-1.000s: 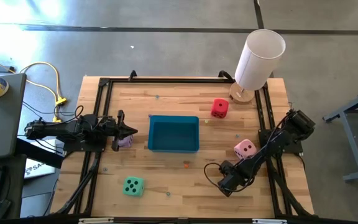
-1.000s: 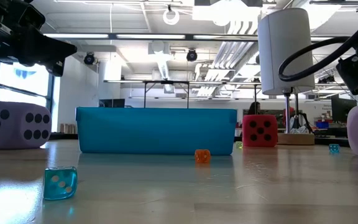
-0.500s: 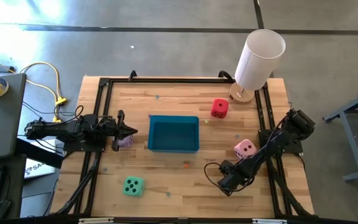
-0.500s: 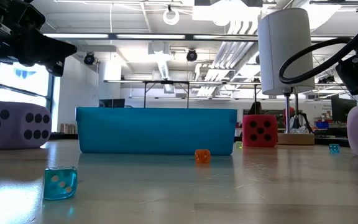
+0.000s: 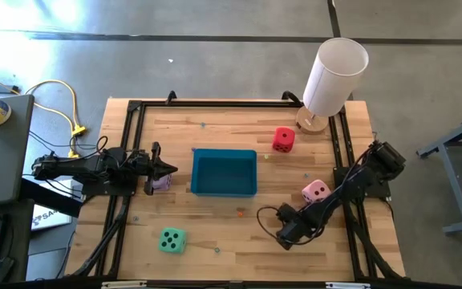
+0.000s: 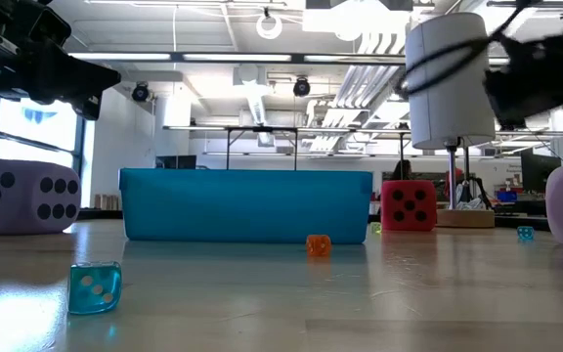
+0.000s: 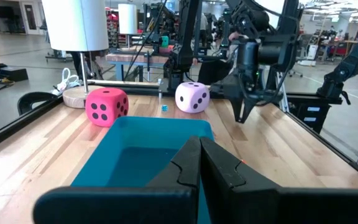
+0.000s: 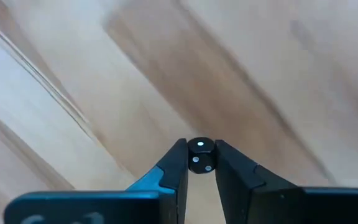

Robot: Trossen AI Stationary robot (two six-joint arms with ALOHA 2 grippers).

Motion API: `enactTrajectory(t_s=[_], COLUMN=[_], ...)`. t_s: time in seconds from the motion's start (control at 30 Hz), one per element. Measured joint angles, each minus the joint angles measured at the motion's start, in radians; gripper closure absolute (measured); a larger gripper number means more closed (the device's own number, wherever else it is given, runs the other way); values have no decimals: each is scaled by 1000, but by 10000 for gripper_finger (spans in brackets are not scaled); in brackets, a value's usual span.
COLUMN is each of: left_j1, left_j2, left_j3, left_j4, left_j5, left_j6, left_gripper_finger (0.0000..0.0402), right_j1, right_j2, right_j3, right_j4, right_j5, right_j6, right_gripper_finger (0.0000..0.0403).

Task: Pick & Place Dice
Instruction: Put the small black dice into the blue bin

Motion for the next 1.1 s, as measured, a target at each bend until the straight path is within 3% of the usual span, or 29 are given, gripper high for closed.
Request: enactTrajectory(t_s=[0.37, 1.1], left_j1=[0, 0], left_j2=[0, 4], left_j3=[0, 0], left_j4=[0, 0], left_j5=[0, 0], left_j6=[0, 0], left_gripper_finger=[401, 401], right_j1=[-57, -224], right_j2=[-2, -5], right_j3=[154, 486], right_j4=[-60, -63], right_j5=[82, 224], right_j6=[-209, -835], right_gripper_finger=[347, 347])
